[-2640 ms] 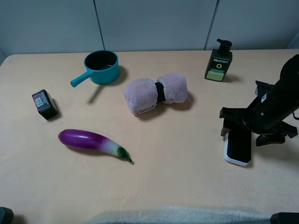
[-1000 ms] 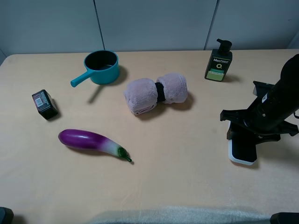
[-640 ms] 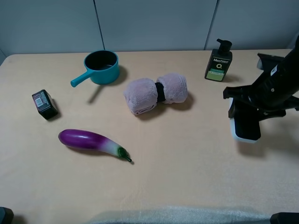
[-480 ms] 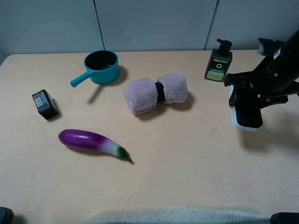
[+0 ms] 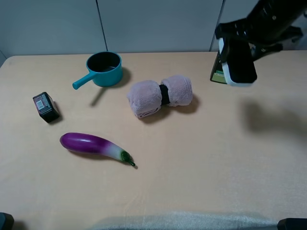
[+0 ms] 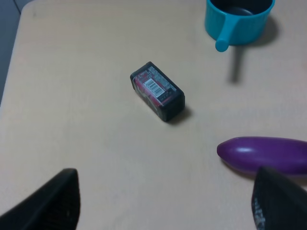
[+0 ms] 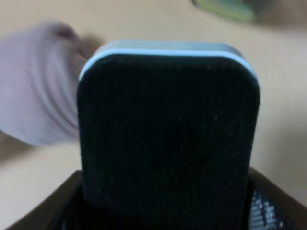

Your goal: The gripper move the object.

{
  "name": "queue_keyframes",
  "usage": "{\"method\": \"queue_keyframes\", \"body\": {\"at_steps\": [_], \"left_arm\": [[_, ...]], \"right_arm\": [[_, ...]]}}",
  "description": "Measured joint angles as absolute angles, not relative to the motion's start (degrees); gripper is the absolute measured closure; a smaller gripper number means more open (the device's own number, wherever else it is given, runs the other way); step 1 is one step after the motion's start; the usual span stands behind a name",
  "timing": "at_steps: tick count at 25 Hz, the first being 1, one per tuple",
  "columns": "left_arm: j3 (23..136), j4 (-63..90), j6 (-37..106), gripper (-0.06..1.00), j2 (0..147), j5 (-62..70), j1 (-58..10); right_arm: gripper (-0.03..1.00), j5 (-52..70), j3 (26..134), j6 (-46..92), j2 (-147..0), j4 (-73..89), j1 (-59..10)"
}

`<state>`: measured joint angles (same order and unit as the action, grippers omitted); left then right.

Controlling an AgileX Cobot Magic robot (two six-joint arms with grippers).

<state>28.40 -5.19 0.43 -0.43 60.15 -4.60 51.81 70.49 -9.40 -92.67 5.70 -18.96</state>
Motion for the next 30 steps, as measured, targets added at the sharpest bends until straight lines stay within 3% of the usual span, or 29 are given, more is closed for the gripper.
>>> {"method": "queue_keyframes", "body": {"at_steps": [15,30], "left_arm": [[28.4,-5.19,0.43,0.15,-0.43,60.15,-4.6],[28.4,-5.19,0.43,0.15,-0.43,60.15,-4.6]], "right_arm": [[0.51,58.97,100.33,-7.3,-111.96,4.3,-26.4],[0.51,60.71,113.65,0.0,-125.87,4.48,-26.45]]}}
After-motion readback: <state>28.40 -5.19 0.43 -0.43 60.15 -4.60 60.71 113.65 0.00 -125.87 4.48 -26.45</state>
